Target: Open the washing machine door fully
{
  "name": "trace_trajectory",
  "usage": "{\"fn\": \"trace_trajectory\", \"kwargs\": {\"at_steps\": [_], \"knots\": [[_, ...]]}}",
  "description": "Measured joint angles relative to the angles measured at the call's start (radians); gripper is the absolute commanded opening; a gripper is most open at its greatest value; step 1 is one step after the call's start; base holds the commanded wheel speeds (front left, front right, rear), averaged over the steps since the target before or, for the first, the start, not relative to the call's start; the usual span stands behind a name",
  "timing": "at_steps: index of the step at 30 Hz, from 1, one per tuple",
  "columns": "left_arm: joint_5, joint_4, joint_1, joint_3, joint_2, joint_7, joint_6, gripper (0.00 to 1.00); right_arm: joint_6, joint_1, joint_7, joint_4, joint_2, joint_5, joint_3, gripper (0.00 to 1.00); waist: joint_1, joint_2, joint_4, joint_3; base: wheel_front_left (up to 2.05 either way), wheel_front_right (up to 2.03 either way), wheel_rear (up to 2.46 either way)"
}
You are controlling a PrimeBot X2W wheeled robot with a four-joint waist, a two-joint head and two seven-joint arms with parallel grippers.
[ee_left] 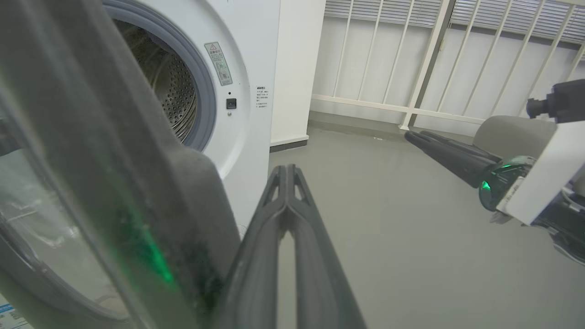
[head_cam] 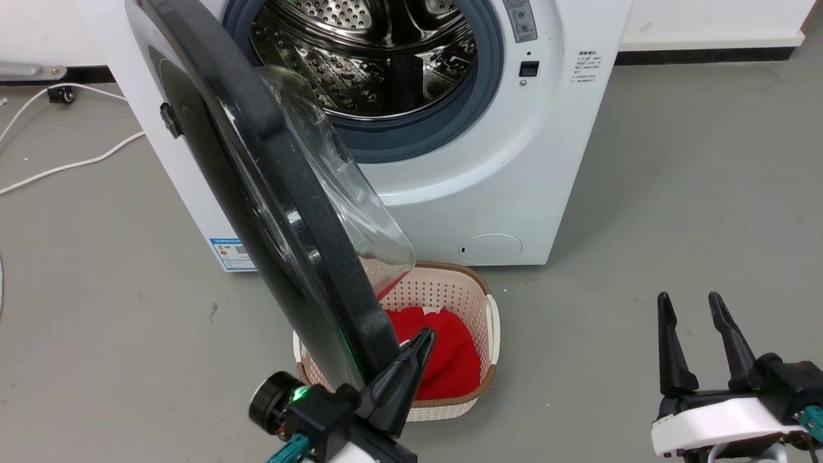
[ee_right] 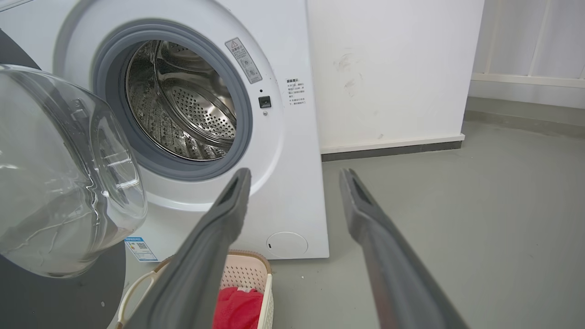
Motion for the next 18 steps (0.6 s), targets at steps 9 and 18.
{"fn": "trace_trajectory", "kwargs": {"at_steps": [9, 18], "knots": [[-0.009, 0.078, -0.041, 0.002, -0.032, 0.001, 0.026, 0.00, 0.000, -0.001, 0.000, 0.023, 0.000, 0.022, 0.015, 1.00, -0.0001, 0.0000, -0.020, 0.004, 0.00, 0.00, 0.00], [-0.004, 0.026, 0.031, 0.028, -0.038, -0.017, 0.103, 0.00, 0.000, 0.006, 0.000, 0.040, 0.000, 0.034, 0.009, 1.00, -0.0002, 0.0000, 0.019, 0.001, 0.00, 0.00, 0.00]]}}
